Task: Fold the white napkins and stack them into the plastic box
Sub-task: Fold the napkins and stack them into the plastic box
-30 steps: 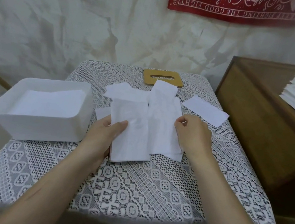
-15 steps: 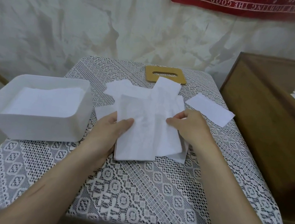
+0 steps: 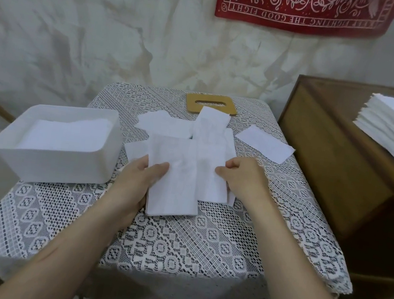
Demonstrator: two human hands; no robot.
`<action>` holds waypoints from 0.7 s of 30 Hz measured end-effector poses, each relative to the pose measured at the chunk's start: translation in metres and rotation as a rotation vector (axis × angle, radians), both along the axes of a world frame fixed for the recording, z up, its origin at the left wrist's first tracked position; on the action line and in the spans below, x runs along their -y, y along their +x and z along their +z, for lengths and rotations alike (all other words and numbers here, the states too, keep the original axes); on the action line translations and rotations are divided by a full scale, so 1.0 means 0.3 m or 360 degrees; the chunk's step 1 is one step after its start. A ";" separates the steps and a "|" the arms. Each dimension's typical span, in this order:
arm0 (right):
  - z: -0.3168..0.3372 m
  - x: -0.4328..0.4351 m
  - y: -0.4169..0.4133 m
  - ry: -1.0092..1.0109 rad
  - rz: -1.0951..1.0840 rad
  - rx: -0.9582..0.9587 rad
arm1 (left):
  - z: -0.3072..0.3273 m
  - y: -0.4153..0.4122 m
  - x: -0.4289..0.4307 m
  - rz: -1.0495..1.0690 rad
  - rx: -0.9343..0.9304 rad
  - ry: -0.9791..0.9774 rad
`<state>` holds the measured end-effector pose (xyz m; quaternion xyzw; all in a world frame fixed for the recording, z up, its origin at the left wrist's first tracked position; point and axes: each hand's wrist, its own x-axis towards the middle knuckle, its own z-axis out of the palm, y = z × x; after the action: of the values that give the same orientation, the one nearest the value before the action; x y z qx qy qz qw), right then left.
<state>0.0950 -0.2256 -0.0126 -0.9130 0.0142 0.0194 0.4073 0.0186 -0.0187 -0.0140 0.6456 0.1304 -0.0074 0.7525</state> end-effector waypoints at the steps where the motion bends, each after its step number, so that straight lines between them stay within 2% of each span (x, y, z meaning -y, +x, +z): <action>1: 0.000 -0.002 -0.006 -0.0025 -0.0011 0.0041 | 0.000 0.000 0.001 0.0012 -0.0001 -0.0012; 5: 0.007 0.020 -0.001 0.0088 -0.0078 0.0201 | 0.000 -0.004 0.005 0.0040 -0.0009 -0.0051; 9: 0.035 0.056 -0.001 0.0639 -0.0081 0.0272 | 0.003 -0.002 0.000 0.0067 -0.0012 -0.0070; 13: 0.084 0.076 -0.033 0.1119 -0.0025 0.0150 | 0.005 0.004 -0.005 0.0074 -0.0020 -0.0107; 17: 0.089 0.063 -0.045 0.1248 0.0129 -0.0048 | 0.007 0.010 0.005 0.0039 -0.0011 -0.0193; 21: 0.069 0.021 -0.061 0.1110 0.0283 -0.0162 | 0.013 0.016 0.026 0.0018 -0.0006 -0.0265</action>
<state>0.0765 -0.2318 0.0081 -0.7147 -0.0525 0.1038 0.6897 0.0234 -0.0264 -0.0100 0.5801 0.1344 -0.0150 0.8033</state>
